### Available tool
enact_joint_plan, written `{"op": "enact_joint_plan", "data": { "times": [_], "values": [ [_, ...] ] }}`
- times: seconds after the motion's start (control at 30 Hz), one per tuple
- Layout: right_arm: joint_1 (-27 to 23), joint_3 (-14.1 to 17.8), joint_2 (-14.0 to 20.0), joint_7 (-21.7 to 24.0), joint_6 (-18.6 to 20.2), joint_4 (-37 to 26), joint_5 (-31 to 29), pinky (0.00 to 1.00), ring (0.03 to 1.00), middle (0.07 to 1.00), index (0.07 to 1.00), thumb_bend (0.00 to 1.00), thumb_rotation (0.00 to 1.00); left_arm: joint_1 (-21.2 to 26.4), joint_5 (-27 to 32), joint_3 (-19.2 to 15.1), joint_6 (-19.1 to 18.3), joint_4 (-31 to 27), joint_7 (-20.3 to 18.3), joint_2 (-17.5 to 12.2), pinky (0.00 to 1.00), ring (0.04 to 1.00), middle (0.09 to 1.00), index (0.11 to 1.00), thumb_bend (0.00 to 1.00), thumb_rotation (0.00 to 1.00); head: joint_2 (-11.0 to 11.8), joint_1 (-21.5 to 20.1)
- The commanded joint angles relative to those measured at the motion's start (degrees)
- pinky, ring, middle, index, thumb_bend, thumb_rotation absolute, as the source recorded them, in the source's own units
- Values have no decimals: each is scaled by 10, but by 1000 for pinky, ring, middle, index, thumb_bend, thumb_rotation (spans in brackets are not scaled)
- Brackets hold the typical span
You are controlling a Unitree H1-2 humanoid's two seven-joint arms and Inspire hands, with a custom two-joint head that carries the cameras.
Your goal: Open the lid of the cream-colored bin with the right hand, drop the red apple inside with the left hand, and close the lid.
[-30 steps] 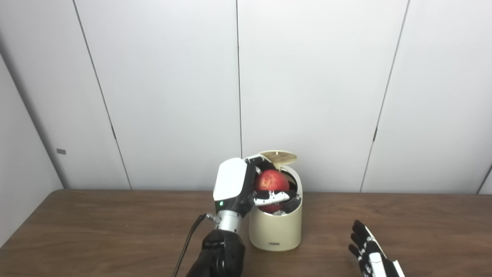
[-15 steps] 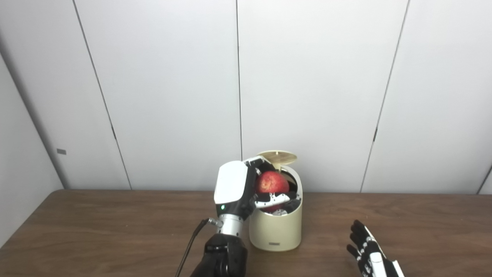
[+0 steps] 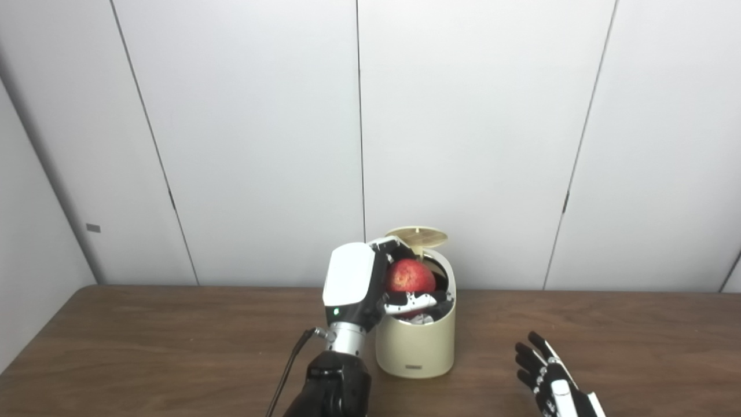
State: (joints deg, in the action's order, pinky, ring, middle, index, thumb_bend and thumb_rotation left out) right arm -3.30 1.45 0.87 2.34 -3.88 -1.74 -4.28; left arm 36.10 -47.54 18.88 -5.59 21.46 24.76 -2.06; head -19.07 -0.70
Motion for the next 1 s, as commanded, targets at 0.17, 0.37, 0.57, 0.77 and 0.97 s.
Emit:
{"op": "enact_joint_plan", "data": {
  "times": [0.17, 0.37, 0.57, 0.77, 0.97],
  "values": [
    [5, 0, 1, -2, -7, 5, 5, 820, 815, 774, 839, 463, 905, 14, -21, 10, -43, -4, -44, -15, 548, 635, 644, 492, 522, 48, 5, -1],
    [2, -10, 9, 8, -6, 7, 9, 757, 780, 736, 781, 439, 941, 15, -26, 11, -53, -4, -59, -22, 551, 647, 656, 492, 522, 48, 9, -3],
    [1, -13, 13, 9, -6, 13, 8, 793, 792, 732, 809, 444, 911, 14, -24, 10, -54, -9, -68, -23, 571, 665, 669, 492, 522, 48, 11, -5],
    [2, -14, 13, 5, -4, 12, 14, 791, 796, 737, 831, 423, 913, 15, -26, 10, -54, -12, -69, -23, 565, 661, 666, 492, 522, 48, 10, -4],
    [3, -11, 12, 6, -5, 12, 7, 800, 808, 735, 854, 425, 918, 13, -25, 11, -53, -14, -67, -21, 559, 642, 644, 491, 523, 48, 9, -2]
  ]
}}
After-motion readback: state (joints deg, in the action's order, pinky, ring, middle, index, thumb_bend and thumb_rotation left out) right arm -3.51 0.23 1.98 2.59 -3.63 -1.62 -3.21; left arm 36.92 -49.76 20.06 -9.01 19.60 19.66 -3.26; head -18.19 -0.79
